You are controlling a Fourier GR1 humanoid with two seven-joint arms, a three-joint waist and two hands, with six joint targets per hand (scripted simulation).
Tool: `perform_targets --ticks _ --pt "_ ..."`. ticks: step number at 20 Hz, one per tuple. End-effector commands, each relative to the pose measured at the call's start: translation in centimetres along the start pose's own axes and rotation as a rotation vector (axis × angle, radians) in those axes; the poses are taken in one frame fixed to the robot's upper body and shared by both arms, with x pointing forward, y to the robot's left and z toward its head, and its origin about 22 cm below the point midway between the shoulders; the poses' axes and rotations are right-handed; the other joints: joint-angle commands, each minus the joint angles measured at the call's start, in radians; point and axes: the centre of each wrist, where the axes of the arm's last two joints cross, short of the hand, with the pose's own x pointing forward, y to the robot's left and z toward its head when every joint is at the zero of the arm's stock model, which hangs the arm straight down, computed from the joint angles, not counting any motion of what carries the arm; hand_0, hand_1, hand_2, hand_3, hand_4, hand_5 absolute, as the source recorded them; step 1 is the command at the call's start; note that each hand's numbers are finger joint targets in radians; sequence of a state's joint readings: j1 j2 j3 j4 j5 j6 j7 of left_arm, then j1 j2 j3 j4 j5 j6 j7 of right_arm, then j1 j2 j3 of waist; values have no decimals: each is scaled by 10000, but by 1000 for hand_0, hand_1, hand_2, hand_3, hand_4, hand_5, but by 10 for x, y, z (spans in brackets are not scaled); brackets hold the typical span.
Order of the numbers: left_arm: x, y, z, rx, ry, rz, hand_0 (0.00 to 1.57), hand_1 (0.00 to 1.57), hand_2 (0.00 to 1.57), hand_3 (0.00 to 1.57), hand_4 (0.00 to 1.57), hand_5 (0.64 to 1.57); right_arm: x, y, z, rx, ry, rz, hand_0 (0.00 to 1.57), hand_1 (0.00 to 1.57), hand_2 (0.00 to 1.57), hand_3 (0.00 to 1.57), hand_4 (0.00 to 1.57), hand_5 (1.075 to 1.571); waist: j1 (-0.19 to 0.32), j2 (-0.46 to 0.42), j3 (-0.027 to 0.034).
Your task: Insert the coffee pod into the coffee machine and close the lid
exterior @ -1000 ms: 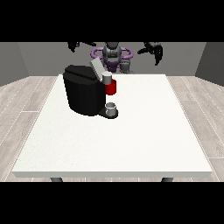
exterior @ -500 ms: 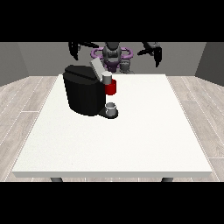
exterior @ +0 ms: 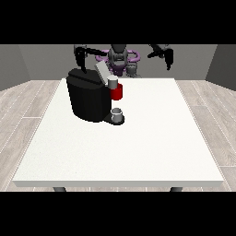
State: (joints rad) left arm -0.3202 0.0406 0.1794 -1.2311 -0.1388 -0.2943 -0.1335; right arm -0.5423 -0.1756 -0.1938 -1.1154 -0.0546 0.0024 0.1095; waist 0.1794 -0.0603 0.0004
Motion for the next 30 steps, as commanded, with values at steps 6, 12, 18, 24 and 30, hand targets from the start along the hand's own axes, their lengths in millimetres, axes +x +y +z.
perform_targets --ticks 6,12,18,24,30 --pt "24 -3 15 542 -345 -221 0 0 0 0 368 1571 -4 12 -11 726 -298 331 0 0 0 0 0 1571 2 590 -1" --pt "11 25 31 997 -227 -567 0 0 0 0 299 1571 11 59 -15 1427 -504 448 0 0 0 0 73 1571 -440 802 -5" --pt "36 15 21 965 -373 -536 0 0 0 0 339 1571 29 30 -31 1279 -983 877 0 0 0 0 163 1571 -189 1140 -2" --pt "21 1 26 393 -420 -772 0 0 0 0 411 1571 62 66 -38 1625 -1650 1767 0 0 0 0 119 1571 219 1237 -6" --pt "30 3 13 566 -620 -921 0 0 0 0 383 1571 103 75 -44 1953 -2187 1906 0 0 0 0 0 1571 449 1664 -3"
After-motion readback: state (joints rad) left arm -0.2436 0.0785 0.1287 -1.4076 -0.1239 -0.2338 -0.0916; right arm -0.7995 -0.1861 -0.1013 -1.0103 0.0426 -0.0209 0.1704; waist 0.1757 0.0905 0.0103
